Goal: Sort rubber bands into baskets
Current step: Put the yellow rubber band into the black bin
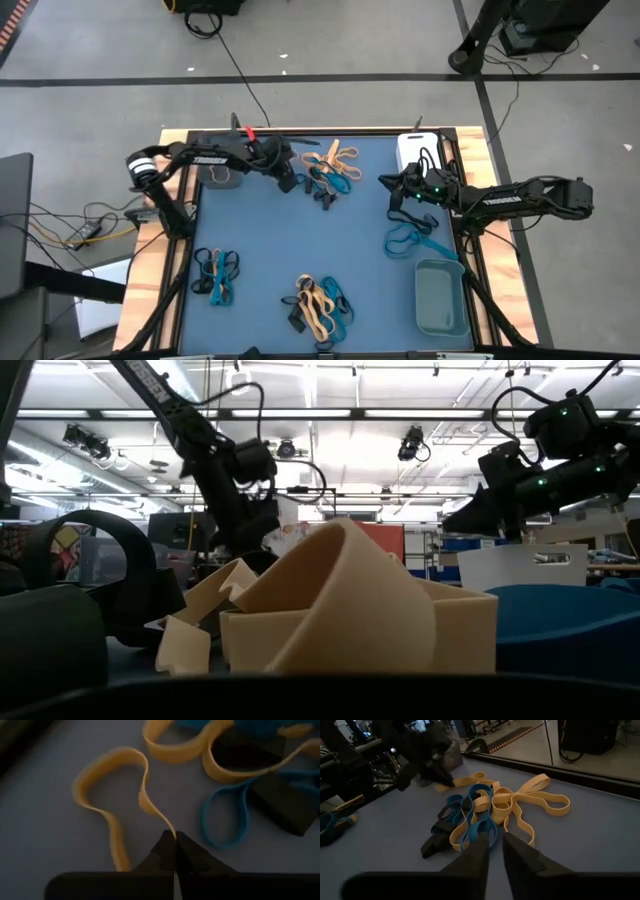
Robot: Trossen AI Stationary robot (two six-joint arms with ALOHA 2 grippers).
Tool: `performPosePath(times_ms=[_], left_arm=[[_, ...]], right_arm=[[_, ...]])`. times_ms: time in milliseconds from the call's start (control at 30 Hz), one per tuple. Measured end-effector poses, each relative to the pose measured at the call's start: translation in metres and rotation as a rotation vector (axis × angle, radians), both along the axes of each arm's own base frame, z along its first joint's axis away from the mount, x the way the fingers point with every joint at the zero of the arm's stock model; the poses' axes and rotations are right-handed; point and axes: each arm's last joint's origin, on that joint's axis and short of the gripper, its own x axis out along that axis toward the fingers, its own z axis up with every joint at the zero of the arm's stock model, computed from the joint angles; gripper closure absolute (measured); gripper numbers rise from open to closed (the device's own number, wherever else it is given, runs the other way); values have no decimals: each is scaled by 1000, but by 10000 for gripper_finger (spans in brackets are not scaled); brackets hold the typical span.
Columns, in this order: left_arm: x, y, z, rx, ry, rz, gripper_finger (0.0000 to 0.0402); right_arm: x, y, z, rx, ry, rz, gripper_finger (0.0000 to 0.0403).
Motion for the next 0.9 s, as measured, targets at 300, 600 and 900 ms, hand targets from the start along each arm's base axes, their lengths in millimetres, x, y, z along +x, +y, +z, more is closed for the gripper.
performPosePath(times_ms=[300,600,900], left_arm=[[-33,-15,61,144,-4,64,398],[-79,-22,98,179,5,185,398],[-123,-23,111,329,224,443,398]], right_arm=[[0,1,-1,10,3,27,395],[13,-4,15,15,21,51,335],[26,-11,37,-10,51,-1,317]])
